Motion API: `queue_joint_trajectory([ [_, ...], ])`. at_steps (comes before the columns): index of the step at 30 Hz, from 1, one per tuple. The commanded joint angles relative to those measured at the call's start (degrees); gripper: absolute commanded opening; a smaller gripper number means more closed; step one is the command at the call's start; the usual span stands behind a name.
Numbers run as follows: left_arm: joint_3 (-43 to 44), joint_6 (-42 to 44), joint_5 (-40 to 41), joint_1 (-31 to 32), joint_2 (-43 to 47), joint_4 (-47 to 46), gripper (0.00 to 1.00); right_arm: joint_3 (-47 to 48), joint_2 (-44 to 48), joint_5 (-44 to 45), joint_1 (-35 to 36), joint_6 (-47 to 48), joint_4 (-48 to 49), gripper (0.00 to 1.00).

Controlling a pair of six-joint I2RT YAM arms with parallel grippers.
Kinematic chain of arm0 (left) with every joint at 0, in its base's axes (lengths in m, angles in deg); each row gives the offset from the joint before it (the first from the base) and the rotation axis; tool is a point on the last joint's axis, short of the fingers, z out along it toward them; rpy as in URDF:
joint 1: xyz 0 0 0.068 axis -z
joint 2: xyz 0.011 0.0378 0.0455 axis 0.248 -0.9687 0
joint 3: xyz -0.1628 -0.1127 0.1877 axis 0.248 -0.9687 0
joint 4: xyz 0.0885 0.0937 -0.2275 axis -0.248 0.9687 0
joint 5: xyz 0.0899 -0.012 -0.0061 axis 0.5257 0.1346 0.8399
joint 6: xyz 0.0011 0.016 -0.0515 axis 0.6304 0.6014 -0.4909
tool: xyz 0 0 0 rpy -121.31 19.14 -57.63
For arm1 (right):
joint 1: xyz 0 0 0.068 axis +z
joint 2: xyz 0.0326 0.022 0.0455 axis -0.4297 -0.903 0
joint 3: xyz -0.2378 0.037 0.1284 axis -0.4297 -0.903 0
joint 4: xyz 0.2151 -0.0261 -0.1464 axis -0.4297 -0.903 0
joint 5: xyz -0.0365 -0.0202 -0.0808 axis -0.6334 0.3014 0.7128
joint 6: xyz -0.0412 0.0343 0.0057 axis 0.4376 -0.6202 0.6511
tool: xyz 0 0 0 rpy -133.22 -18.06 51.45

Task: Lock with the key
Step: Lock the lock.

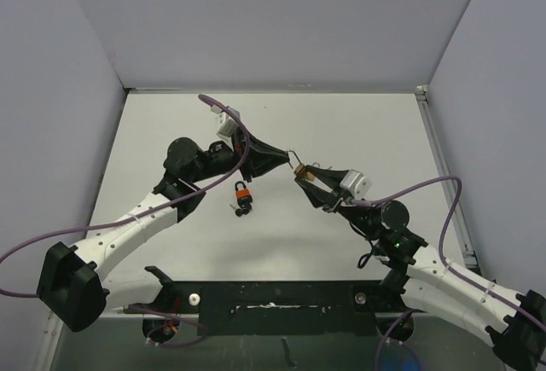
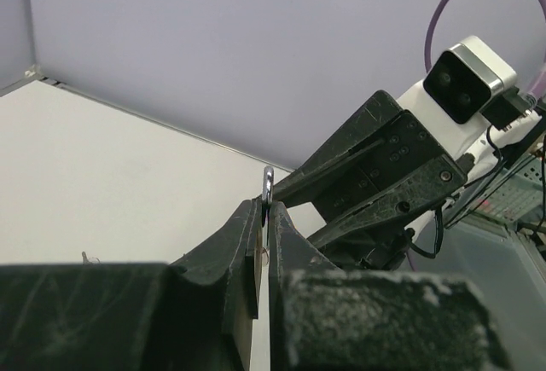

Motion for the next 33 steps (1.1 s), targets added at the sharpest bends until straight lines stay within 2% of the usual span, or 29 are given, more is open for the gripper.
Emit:
queue_joint_trajectory([
  [1,2.9,-0.6,5.3,3.1,3.4,6.5,0.00,3.7,-1.3,1.3,1.3,6.2,1.3,0.00],
  [9,3.1,1.8,9.2,6.8,4.2,10.0,0.00,4.7,-2.1,1.9,2.6,8.6,1.0,0.00],
  [18,1.9,6.1,12.9,7.1,4.9,13.9,0.00,5.0,2.6,1.6,3.2,8.6,-1.0,0.00],
  [24,2.4,7.0,13.0,7.1,4.6,14.6,0.00,4.7,5.2,0.8,3.2,8.2,-1.2,0.00],
  [33,2.9,6.7,12.1,7.1,3.7,14.8,0.00,4.4,4.3,0.6,3.2,8.1,0.5,0.00],
])
